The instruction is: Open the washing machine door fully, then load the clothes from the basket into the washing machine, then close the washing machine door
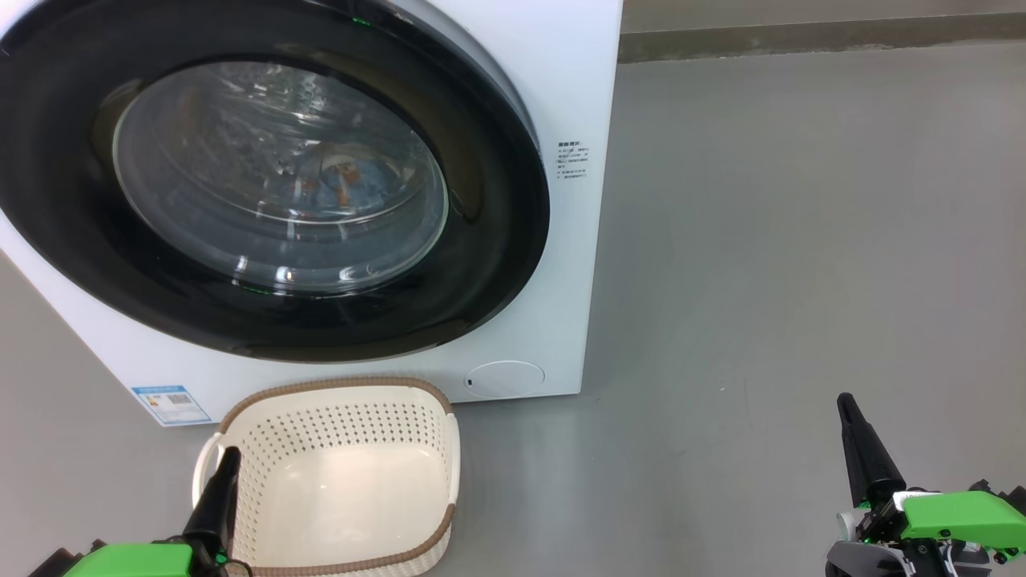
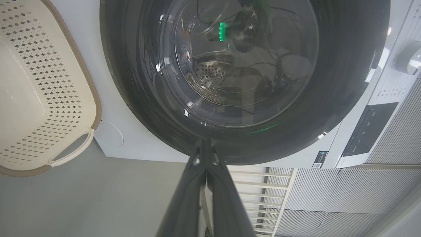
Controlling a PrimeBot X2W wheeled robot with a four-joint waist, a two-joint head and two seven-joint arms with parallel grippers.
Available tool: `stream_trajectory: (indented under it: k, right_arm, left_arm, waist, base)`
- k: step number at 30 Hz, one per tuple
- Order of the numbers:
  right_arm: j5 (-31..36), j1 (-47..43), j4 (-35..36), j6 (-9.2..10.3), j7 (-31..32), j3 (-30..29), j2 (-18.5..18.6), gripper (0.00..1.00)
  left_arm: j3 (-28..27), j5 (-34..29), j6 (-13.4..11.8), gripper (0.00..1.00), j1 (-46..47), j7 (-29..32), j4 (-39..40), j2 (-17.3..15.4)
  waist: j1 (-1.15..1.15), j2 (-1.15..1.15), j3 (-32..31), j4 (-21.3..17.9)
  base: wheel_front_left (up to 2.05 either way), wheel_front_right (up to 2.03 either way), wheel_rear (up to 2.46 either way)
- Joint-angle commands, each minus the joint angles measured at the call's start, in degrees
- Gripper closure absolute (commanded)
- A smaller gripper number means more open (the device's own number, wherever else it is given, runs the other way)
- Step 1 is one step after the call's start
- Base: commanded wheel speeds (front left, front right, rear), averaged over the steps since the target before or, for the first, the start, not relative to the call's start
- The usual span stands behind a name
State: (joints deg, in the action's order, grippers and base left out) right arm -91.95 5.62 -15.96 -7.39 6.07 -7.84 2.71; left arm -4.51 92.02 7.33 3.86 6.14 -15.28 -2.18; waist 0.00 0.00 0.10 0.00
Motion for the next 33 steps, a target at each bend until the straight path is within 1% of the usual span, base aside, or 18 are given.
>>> stream_trajectory:
  k: [1,33]
  right_arm:
    - [-0.18,0.78,1.75,-0.1,0.44,1.27,0.17,1.0]
    - [-0.18,0.78,1.75,-0.1,0.44,1.28,0.17,1.0]
  left_arm:
    - [-2.0,0.16,0.15,1.0,2.55,0.33,1.05,-0.76]
    - [-2.03,0.13,0.15,1.0,2.55,0.36,1.05,-0.74]
  waist:
    - [0.0,0.0,0.0,0.0]
    - [0.0,0.0,0.0,0.0]
  base:
    - [0.0,0.0,0.0]
    - [0.0,0.0,0.0]
